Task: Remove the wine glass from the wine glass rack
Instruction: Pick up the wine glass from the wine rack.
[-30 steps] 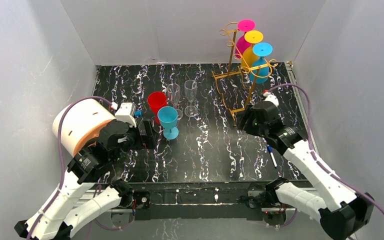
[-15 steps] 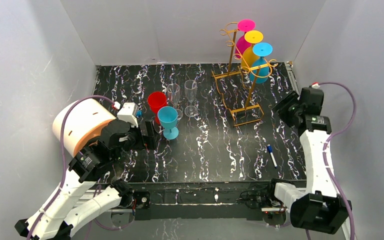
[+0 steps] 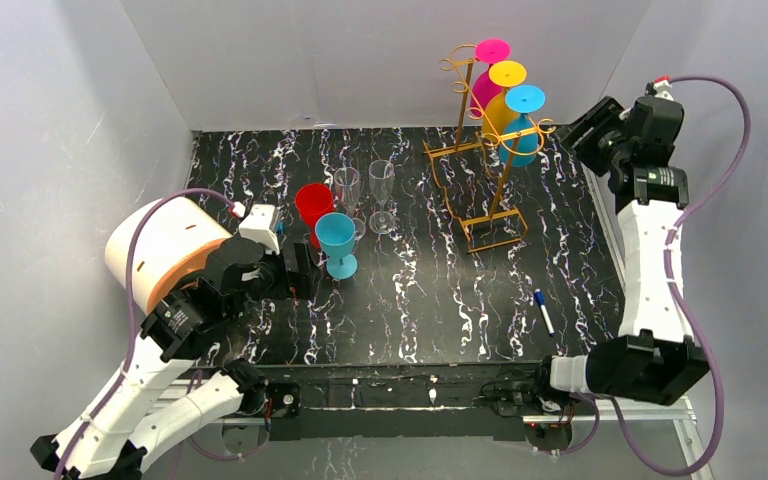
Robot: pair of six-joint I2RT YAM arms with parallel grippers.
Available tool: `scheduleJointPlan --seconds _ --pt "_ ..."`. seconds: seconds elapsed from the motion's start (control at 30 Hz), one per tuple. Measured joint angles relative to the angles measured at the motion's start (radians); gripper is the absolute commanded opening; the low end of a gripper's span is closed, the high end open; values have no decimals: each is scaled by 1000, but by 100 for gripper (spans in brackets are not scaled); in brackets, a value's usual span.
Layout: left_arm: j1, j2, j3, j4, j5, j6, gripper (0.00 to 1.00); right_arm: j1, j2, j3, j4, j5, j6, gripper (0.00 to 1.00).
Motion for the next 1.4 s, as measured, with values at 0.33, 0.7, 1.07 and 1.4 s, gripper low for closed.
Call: scheduleJointPlan --seconds 0.33,0.7,1.07,1.4 --pt "0 23 0 1 5 8 98 0 219 214 89 -133 -18 67" --pt "0 35 0 15 5 11 98 0 401 358 145 -285 2 53" --pt "0 40 1 15 5 15 98 0 443 373 146 -366 30 32" --pt "0 42 4 15 5 15 98 0 444 373 145 -381 58 16"
